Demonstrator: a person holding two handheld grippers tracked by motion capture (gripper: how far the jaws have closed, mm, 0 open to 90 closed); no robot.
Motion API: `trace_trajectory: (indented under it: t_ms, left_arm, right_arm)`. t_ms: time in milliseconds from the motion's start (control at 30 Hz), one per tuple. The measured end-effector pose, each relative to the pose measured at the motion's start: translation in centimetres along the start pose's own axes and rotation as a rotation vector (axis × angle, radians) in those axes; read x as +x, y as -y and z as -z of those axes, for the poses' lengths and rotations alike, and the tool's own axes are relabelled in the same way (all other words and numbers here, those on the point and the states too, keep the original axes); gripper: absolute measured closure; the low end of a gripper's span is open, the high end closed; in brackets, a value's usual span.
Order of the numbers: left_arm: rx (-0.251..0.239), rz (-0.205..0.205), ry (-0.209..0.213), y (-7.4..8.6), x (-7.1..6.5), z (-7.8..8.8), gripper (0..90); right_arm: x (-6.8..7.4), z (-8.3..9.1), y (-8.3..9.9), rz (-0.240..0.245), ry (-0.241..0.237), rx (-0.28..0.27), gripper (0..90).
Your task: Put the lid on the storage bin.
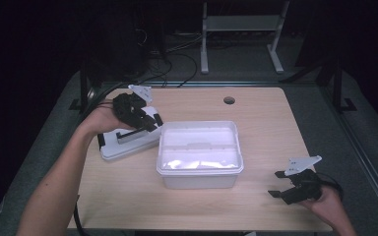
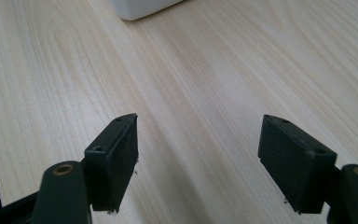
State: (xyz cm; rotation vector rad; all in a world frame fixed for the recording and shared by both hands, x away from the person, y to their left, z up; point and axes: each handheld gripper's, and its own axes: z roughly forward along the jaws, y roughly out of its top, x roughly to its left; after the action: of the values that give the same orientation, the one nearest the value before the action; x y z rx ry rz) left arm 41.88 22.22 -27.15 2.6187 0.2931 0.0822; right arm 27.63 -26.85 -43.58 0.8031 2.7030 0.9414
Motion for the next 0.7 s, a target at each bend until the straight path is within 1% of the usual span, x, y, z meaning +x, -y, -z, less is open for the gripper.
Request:
trace_trajectory:
  t_ms: [67,133,200,267,333,433,500,533,600,633,700]
  left_arm:
    - [0.006,0.014,-0.008,0.6,0.2,0.0,71.5]
    - [-0.002,0.030,-0.003,1.3,0.5,-0.1,69.2]
    - [0.010,0.047,-0.009,2.0,0.8,-0.2,68.6]
    - [0.015,0.059,-0.012,2.5,1.1,-0.2,67.8]
    - [0.014,0.064,-0.012,3.0,1.4,-0.3,67.0]
    - [0.015,0.071,-0.026,3.7,1.8,-0.5,65.3]
    - [0.016,0.084,-0.038,4.2,2.1,-0.6,65.1]
    - [0.023,0.090,-0.029,4.5,2.3,-0.7,65.1]
    - [0.043,0.096,-0.035,4.8,2.6,-0.8,65.0]
    - [0.044,0.097,-0.032,5.0,2.7,-0.9,65.0]
    - [0.031,0.107,-0.038,5.4,2.9,-0.8,64.3]
  right_arm:
    - [0.0,-0.1,-0.1,0.007,-0.002,0.002,28.1]
    - [-0.1,-0.2,-0.1,0.004,-0.006,0.004,28.0]
    - [-0.2,-0.3,-0.1,0.009,-0.009,0.001,28.0]
    - [-0.3,-0.3,-0.1,0.001,-0.008,0.003,27.8]
    - [-0.3,-0.3,-0.1,-0.001,-0.009,0.001,27.7]
    - [-0.5,-0.4,-0.1,0.001,-0.008,0.002,27.4]
    - [-0.5,-0.4,-0.1,-0.003,-0.016,-0.003,27.4]
    - [-0.5,-0.4,-0.2,-0.002,-0.015,-0.002,27.4]
    - [-0.5,-0.4,-0.2,-0.005,-0.019,-0.006,27.3]
    - [-0.5,-0.4,-0.2,-0.006,-0.018,-0.007,27.1]
    - [-0.6,-0.5,-0.2,-0.009,-0.020,-0.004,26.7]
